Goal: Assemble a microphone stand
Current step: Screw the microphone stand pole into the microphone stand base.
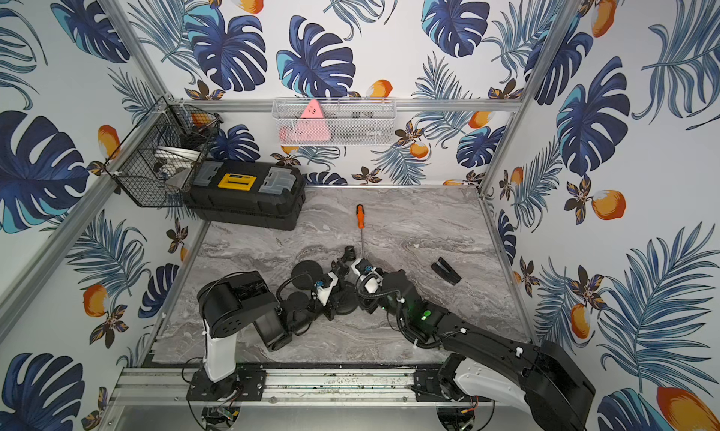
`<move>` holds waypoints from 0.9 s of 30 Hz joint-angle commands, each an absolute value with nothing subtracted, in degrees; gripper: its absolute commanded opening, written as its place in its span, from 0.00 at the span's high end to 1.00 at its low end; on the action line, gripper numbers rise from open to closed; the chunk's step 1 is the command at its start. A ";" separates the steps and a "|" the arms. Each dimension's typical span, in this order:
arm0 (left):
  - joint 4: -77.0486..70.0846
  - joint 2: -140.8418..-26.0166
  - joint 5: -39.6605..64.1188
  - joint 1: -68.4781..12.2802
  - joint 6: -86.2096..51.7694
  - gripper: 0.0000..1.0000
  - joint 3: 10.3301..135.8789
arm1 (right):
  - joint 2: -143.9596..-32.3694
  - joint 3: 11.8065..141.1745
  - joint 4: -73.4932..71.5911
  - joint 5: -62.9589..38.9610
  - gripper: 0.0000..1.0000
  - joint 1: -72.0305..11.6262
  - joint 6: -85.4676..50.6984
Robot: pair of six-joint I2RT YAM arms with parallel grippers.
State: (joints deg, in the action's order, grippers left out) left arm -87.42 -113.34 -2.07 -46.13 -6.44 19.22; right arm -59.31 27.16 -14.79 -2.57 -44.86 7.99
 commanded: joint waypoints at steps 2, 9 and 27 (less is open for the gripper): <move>-88.60 -113.82 -2.21 -45.97 -6.69 0.74 19.66 | -60.69 29.00 -12.64 -25.25 0.36 -36.03 11.07; -88.59 -114.82 -0.68 -45.97 -6.38 0.78 20.54 | -70.61 33.24 -16.45 -46.48 0.41 -27.35 17.38; -88.69 -115.94 3.77 -46.00 -4.60 0.62 21.88 | -81.87 43.02 -7.68 -57.18 0.40 -26.37 30.95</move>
